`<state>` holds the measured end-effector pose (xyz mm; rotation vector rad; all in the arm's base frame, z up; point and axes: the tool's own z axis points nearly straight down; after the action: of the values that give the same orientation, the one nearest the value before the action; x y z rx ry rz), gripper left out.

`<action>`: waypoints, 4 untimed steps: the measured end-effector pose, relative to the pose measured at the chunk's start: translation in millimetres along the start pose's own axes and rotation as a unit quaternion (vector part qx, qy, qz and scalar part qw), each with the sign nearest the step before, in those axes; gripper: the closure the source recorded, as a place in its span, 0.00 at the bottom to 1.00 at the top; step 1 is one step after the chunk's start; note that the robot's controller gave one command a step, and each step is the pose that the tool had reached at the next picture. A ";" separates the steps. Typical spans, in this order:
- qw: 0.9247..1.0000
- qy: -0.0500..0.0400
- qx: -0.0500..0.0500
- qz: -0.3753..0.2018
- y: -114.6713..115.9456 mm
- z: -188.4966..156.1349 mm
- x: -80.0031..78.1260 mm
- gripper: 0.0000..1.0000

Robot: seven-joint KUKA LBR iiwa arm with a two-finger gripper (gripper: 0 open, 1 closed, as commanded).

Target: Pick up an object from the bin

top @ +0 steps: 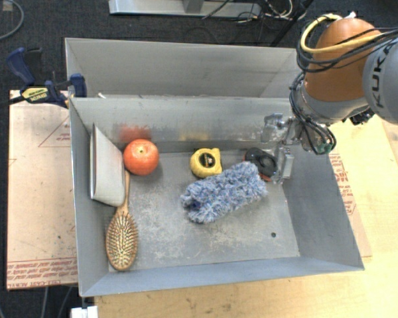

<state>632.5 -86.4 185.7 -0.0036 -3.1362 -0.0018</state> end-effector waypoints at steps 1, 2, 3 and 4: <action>1.000 -0.004 0.000 -0.001 0.2 -4.7 -1.4 0.00; 1.000 -0.007 0.001 -0.025 17.2 29.2 10.3 0.00; 0.999 -0.006 0.001 -0.049 52.8 90.1 20.1 0.00; 0.986 -0.015 0.007 -0.165 78.6 108.4 14.8 1.00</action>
Offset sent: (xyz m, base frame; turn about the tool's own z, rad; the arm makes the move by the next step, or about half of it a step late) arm -0.0429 0.0611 -0.1157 -0.1686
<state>617.3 -7.6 77.4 0.5189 -3.1227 0.0179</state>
